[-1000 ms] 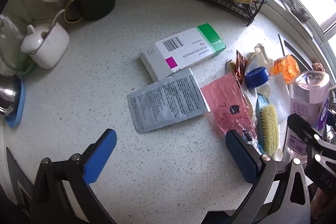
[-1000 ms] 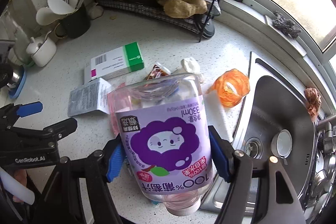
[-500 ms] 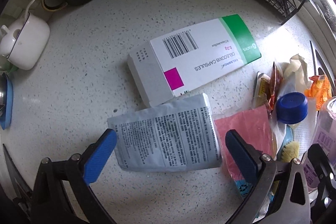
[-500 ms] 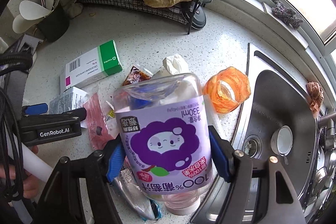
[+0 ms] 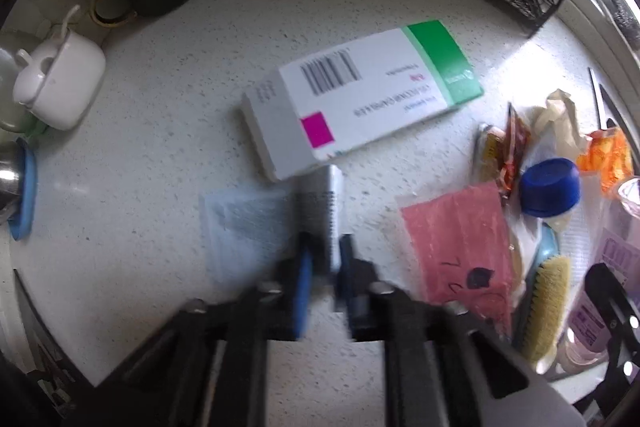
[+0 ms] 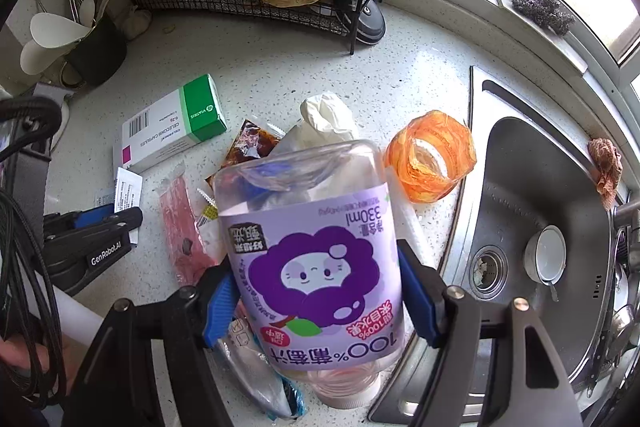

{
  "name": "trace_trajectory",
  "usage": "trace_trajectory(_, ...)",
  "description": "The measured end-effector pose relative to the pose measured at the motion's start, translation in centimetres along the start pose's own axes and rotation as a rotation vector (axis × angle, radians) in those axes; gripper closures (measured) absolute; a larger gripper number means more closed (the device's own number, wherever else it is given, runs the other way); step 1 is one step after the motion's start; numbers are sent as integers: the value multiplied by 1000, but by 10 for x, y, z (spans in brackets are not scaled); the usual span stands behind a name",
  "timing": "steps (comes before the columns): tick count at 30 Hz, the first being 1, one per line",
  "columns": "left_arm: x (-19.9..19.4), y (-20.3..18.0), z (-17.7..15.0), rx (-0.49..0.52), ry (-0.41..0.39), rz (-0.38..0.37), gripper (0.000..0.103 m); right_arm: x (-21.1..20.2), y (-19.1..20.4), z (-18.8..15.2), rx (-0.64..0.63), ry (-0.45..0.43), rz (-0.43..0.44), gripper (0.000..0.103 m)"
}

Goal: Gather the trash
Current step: 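Grasp the silver foil packet with the left gripper while the right gripper holds the bottle, then carry the foil packet and bottle down toward the red bucket with both grippers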

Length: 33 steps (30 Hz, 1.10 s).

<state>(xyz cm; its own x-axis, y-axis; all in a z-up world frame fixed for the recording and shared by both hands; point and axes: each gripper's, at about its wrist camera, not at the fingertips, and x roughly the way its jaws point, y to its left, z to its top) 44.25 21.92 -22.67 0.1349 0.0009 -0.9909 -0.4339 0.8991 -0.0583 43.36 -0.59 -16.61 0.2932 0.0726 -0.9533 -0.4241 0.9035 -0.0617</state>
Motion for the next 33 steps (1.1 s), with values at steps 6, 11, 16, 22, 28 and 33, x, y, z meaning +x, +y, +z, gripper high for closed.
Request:
trace_trajectory(6,-14,-3,-27,26,-67,2,100,-5,-3,-14,6,-5,12,34)
trace_trajectory(11,-40,-7,-54,46,-115,-20,100,-14,-5,-32,22,-7,23,35)
trace_trajectory(16,-73,-12,-86,64,-155,-65,100,-37,-7,-51,21,-44,43,35)
trace_trajectory(22,-102,-17,-108,110,-202,-66,100,-68,-18,-81,35,-97,33,35)
trace_trajectory(28,-139,-40,-158,162,-267,-81,100,-105,-33,-130,72,-146,48,35)
trace_trajectory(33,-161,-68,-218,211,-296,-94,100,-136,-51,-185,109,-181,51,35)
